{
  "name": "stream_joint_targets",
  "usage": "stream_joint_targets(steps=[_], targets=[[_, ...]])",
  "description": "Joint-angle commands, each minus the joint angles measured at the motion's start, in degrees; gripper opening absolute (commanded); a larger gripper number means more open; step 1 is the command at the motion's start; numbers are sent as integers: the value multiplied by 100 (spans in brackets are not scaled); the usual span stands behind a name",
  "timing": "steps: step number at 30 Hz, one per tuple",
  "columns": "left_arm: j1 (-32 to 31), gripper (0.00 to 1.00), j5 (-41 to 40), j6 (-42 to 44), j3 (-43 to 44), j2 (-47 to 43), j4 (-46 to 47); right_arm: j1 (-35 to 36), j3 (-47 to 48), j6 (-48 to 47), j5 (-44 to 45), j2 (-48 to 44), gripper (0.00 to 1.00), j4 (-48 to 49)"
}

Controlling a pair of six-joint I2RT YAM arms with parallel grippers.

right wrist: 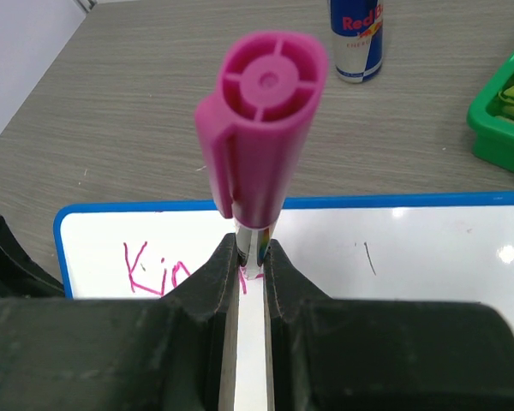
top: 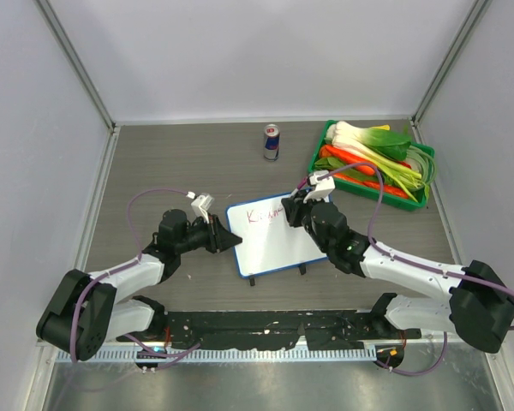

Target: Write a sentence on the whiteboard

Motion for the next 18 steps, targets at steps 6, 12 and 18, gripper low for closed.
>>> stream_joint_targets(steps=[6,12,18], targets=[[-86,0,-82,324,122,92,-93,-26,-275,173,36,-229,1,-106],[-86,0,-82,324,122,83,-93,-17,-240,155,194,-282,1,-115],[-86,0,-91,324,122,92,-102,-35,-152,94,387,-317,1,-133]])
